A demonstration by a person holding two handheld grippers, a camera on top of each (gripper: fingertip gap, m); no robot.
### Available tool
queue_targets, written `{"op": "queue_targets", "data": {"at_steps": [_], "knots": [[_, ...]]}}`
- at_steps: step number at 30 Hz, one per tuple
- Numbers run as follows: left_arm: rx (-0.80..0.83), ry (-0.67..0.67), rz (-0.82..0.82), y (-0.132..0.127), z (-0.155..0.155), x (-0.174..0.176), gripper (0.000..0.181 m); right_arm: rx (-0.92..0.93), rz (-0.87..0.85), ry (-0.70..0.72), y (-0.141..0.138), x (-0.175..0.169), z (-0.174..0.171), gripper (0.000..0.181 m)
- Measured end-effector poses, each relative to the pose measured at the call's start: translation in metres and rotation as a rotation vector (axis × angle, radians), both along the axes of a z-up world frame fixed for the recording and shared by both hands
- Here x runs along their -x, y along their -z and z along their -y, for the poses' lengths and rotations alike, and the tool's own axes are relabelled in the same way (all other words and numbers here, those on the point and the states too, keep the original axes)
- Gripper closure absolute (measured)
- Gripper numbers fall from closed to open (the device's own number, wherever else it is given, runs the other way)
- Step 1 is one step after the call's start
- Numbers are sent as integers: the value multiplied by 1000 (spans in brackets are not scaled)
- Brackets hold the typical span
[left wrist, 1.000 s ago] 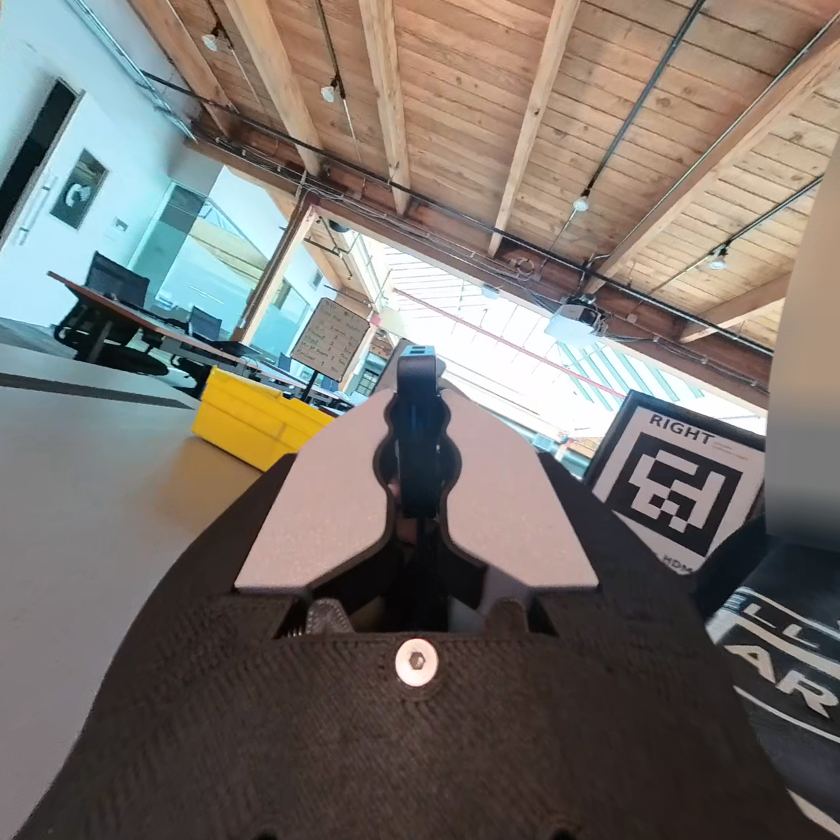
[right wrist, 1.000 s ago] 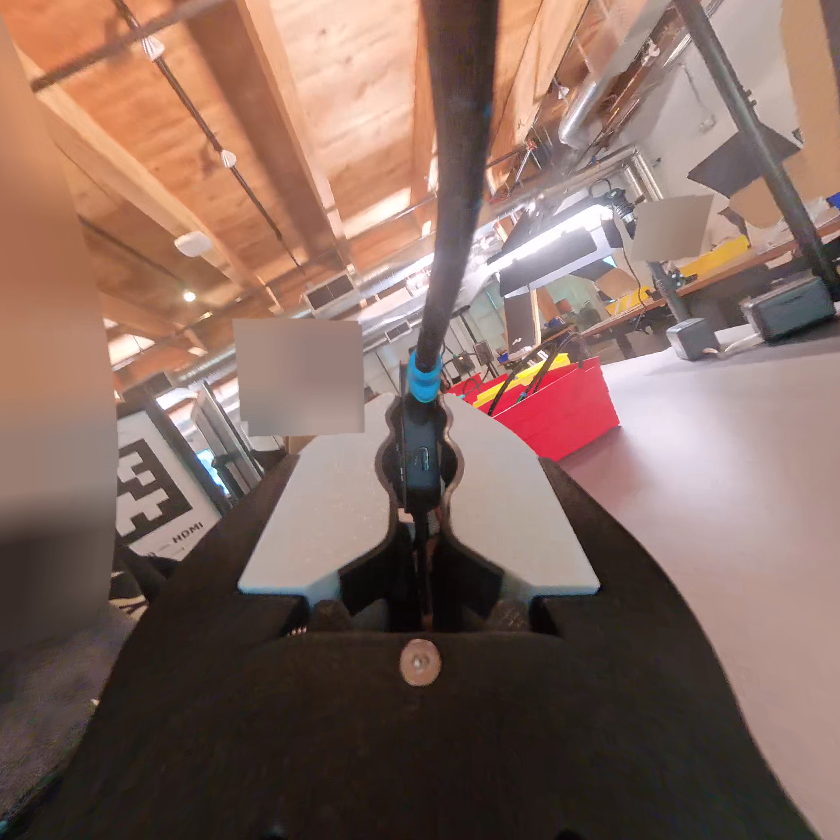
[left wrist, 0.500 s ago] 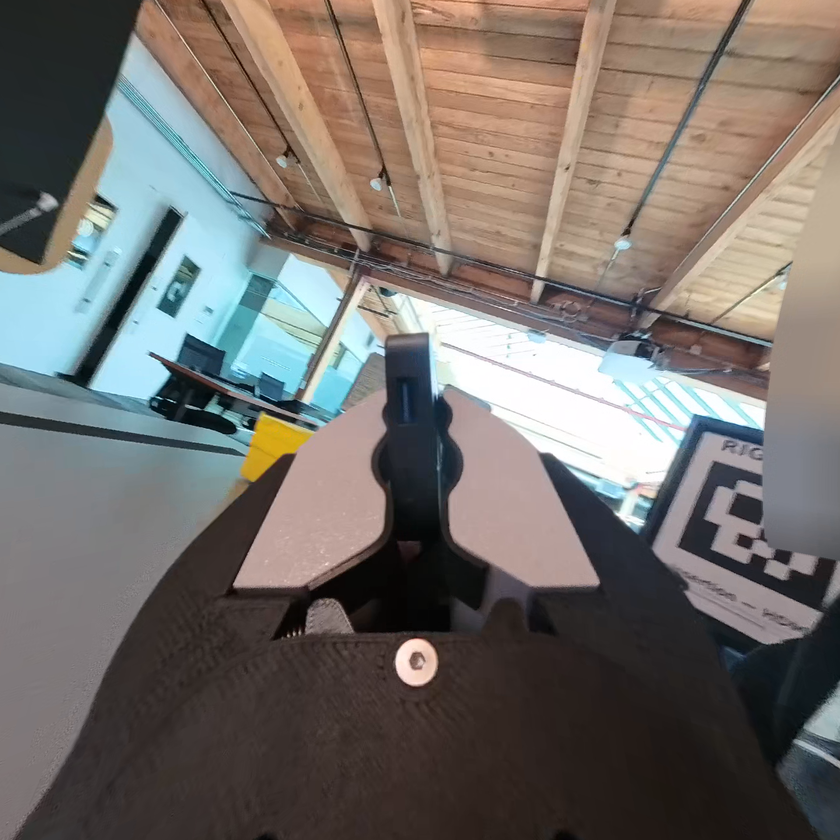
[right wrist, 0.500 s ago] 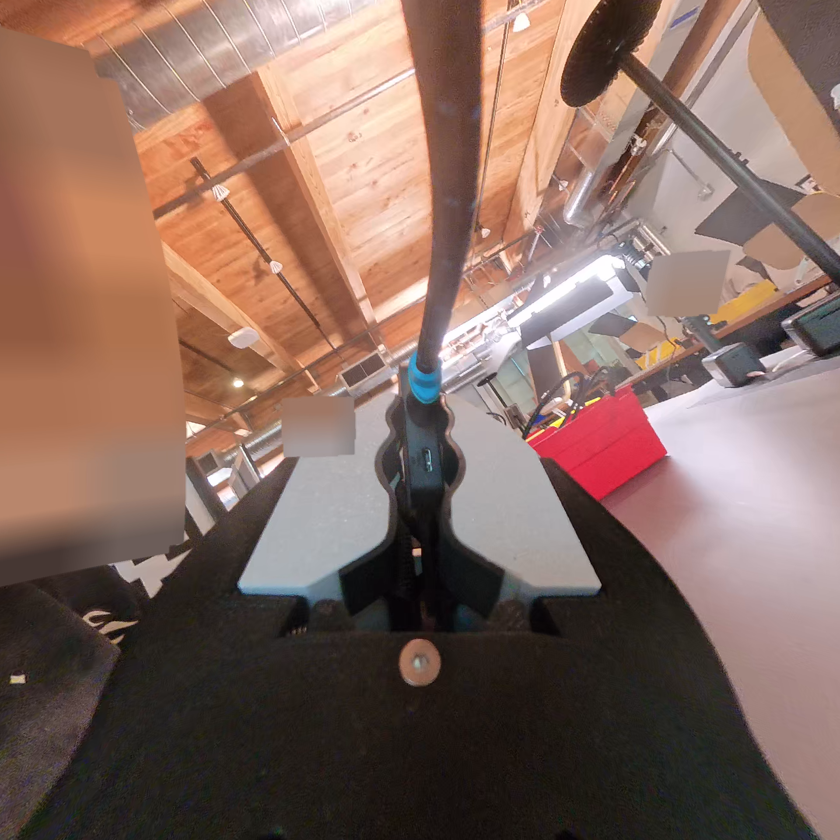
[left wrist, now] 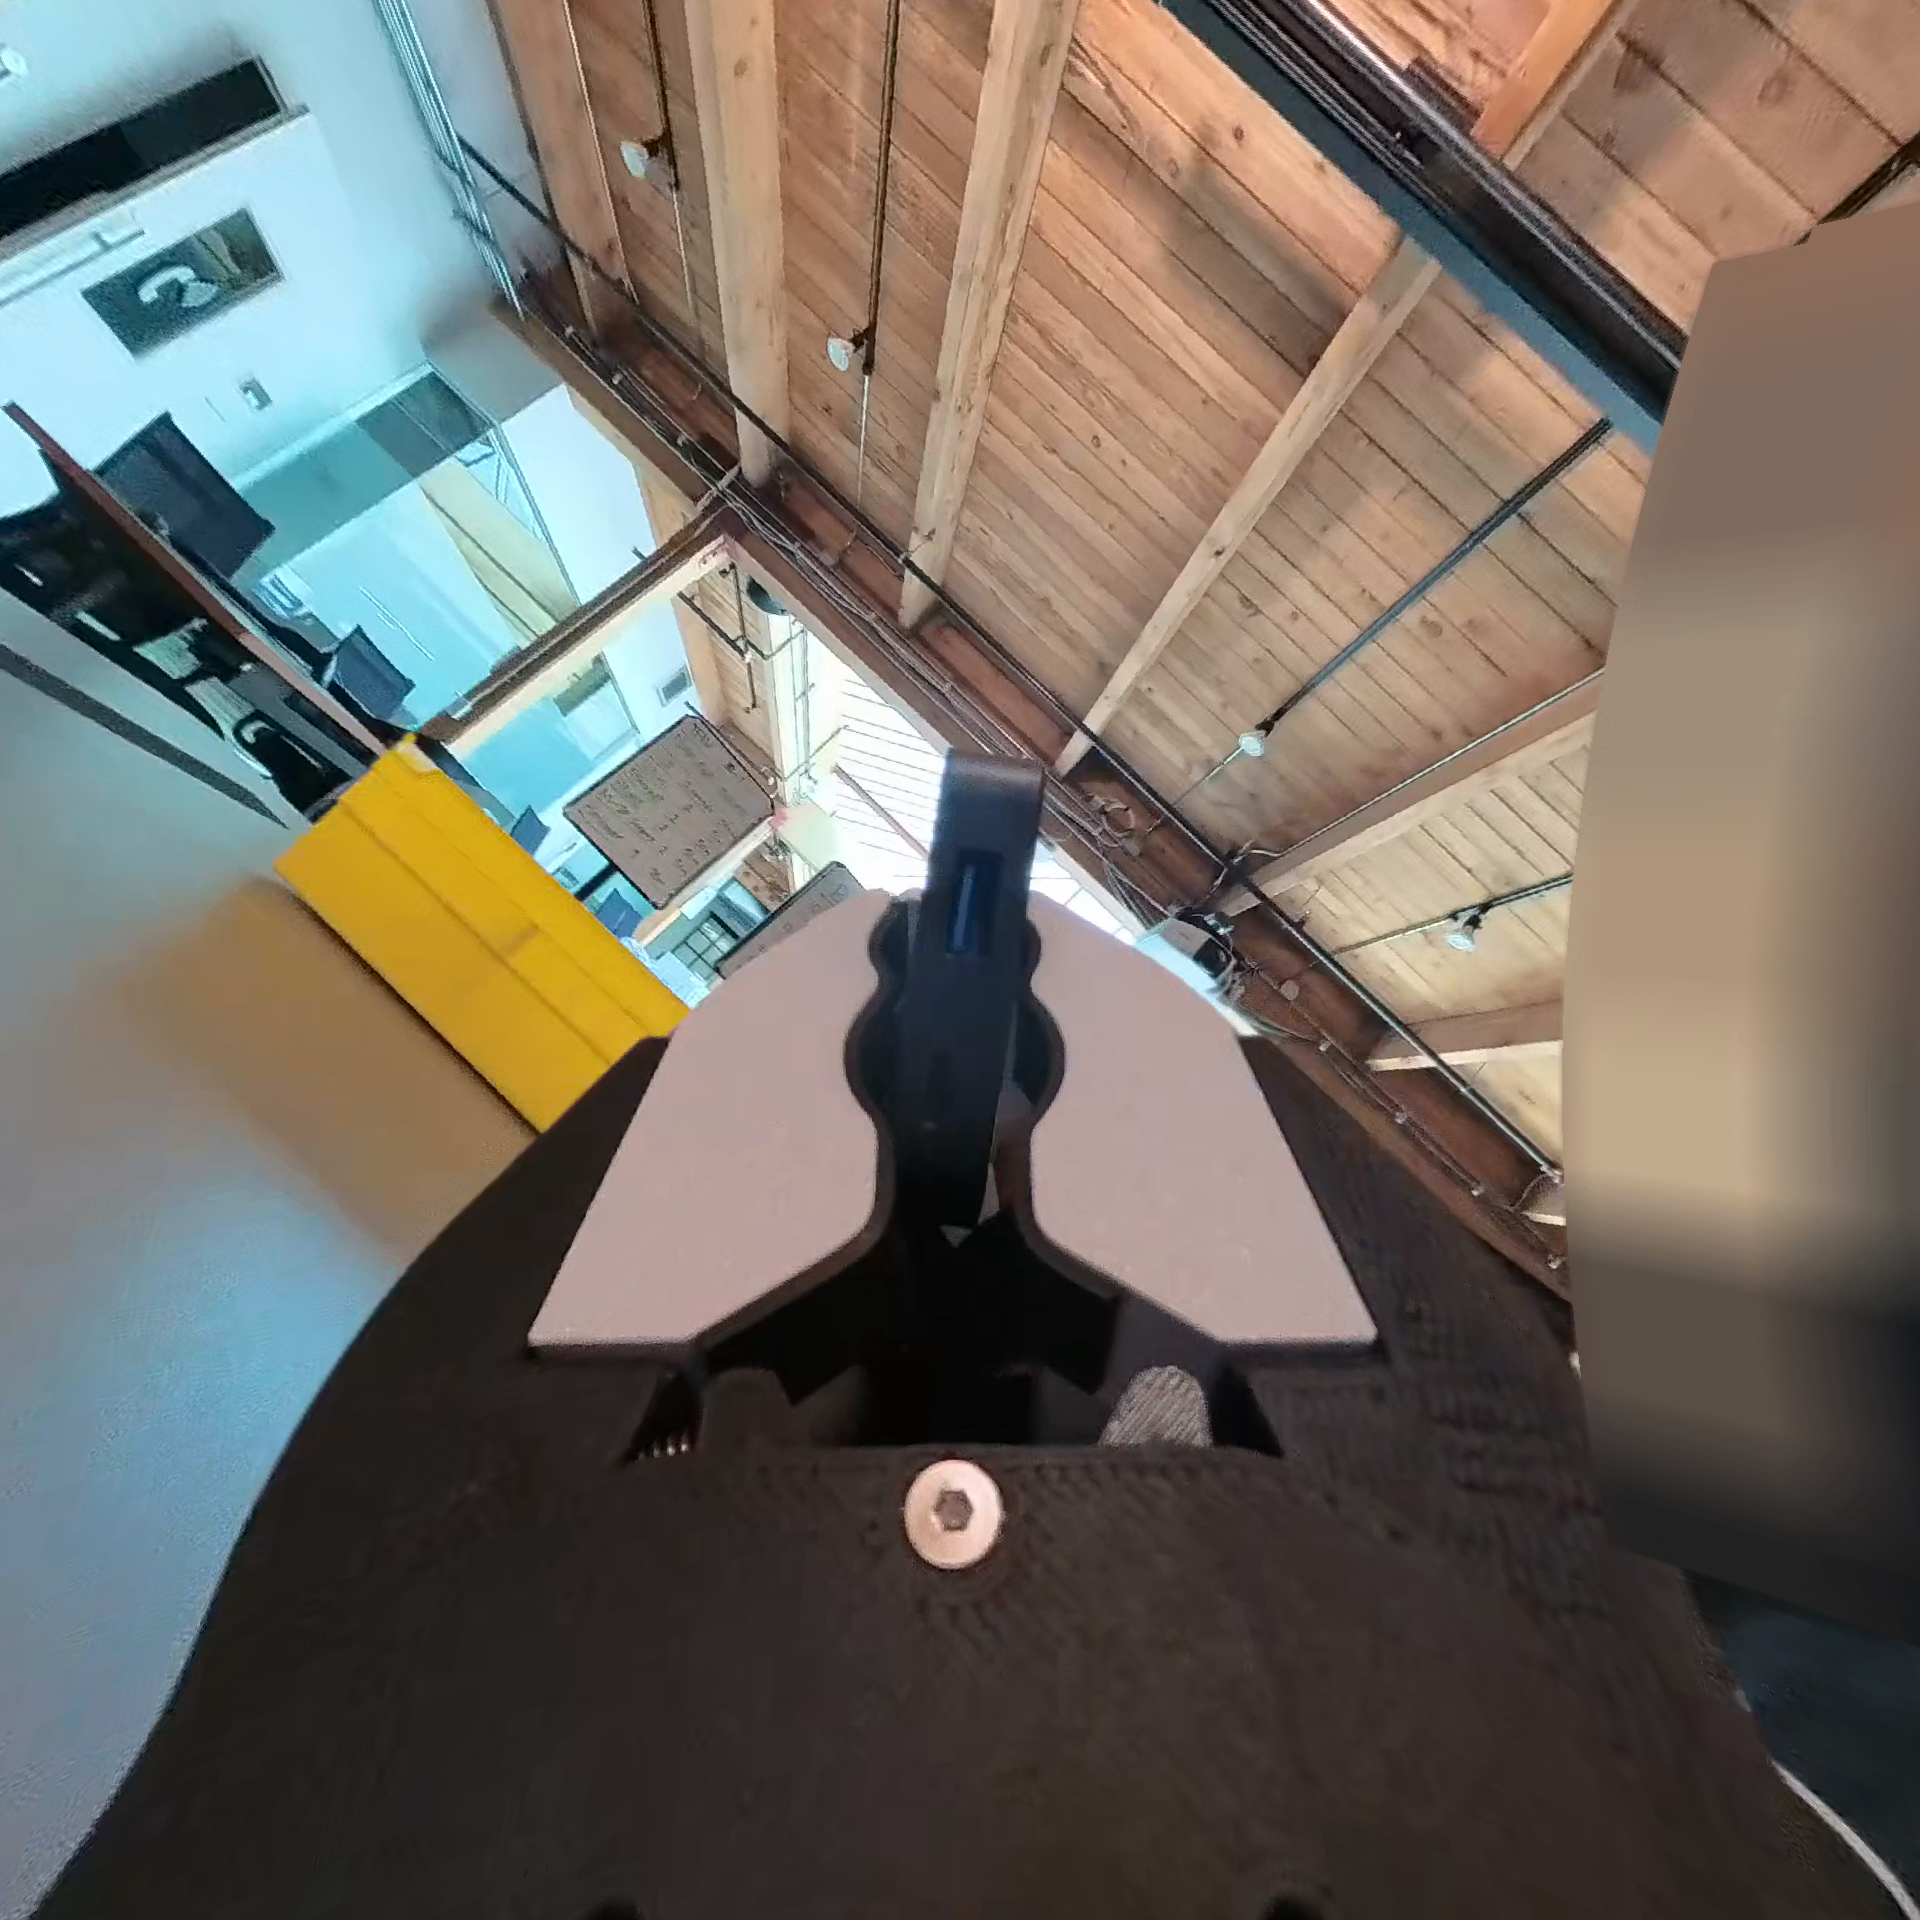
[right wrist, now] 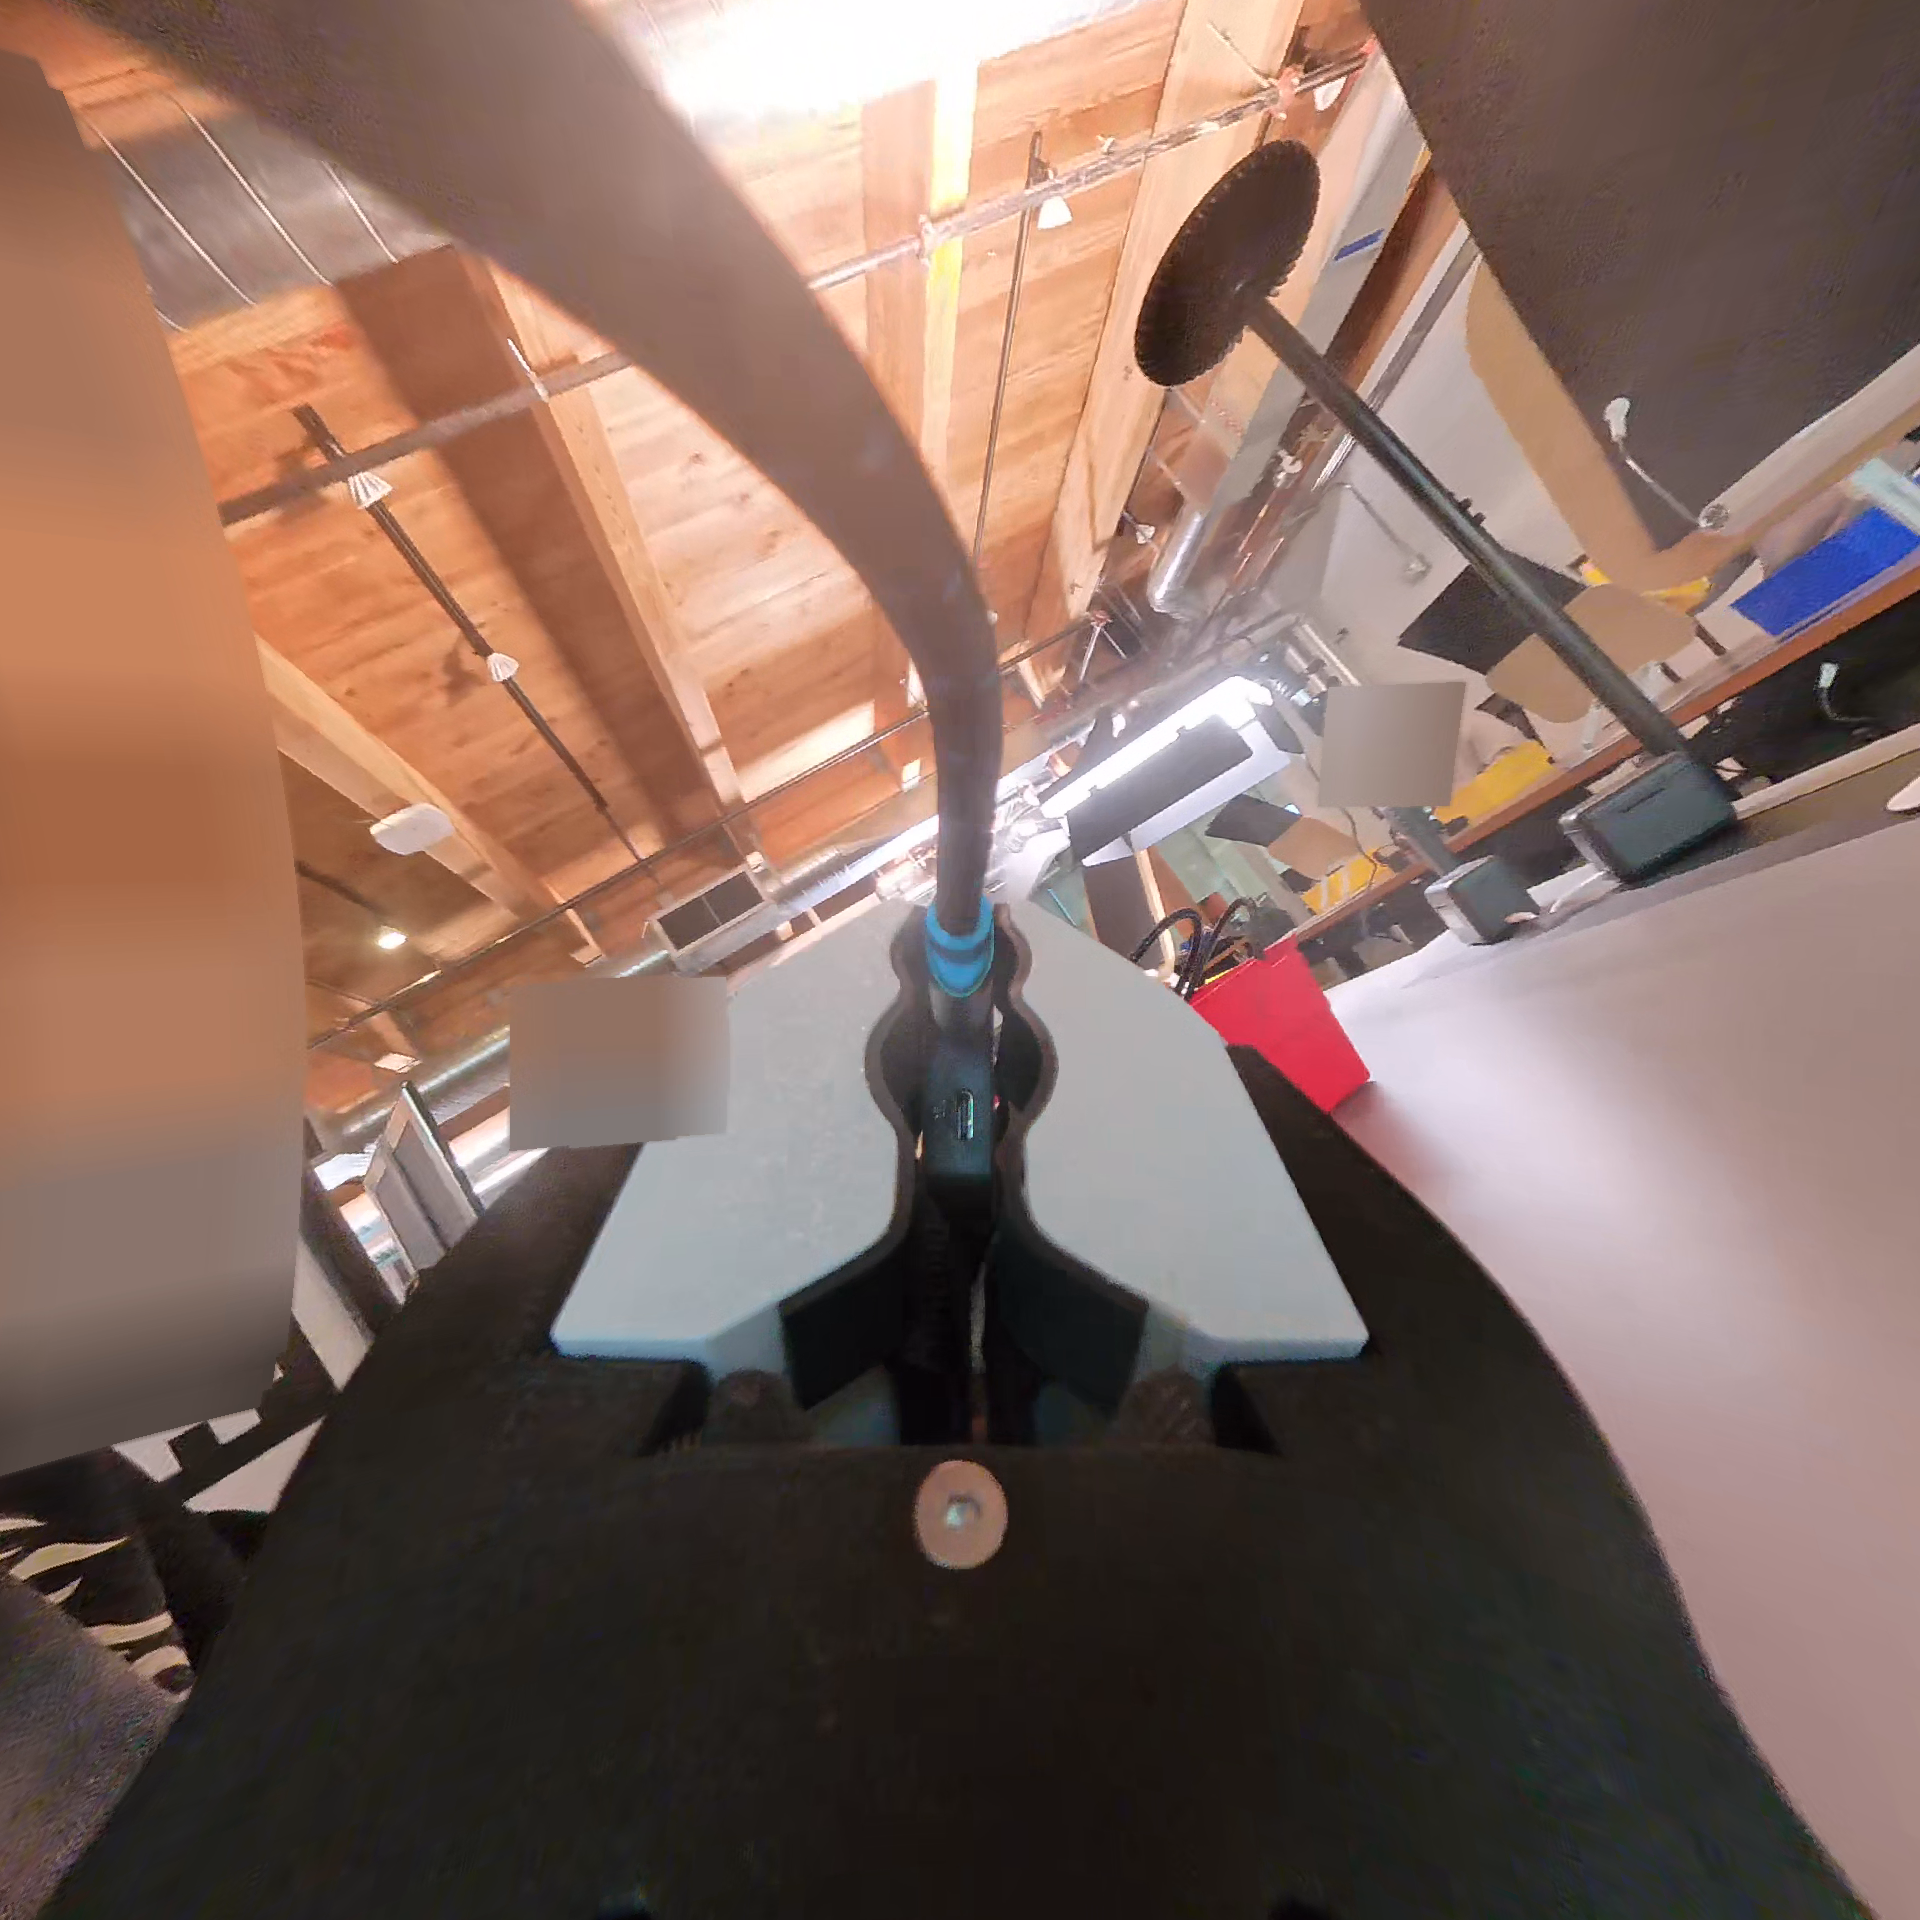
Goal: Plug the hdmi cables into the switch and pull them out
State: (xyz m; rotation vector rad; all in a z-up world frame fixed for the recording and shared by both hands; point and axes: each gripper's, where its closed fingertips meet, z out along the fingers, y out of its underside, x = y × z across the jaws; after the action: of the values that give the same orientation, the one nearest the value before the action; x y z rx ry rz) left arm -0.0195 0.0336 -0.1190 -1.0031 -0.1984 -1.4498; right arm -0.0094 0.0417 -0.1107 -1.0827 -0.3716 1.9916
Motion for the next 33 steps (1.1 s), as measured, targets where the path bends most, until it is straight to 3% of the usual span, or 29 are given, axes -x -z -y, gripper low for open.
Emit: {"op": "queue_targets", "data": {"at_steps": [6,10,12,15,23,33], "knots": [[-26,-109,-45,0,-1,1,164,94,-81,-20,-1,0,-4,170],[-2,-172,-80,6,-3,-1,155,64,-76,0,0,1,0,170],[9,-159,-84,8,-4,-3,151,63,-69,1,1,1,1,170],[-27,-151,-101,5,1,-6,166,119,-74,-28,4,1,-3,169],[-51,-136,-82,3,5,-6,166,79,-61,-88,2,6,7,170],[-76,-184,-118,2,9,-7,168,27,-92,-49,1,1,10,171]]}}
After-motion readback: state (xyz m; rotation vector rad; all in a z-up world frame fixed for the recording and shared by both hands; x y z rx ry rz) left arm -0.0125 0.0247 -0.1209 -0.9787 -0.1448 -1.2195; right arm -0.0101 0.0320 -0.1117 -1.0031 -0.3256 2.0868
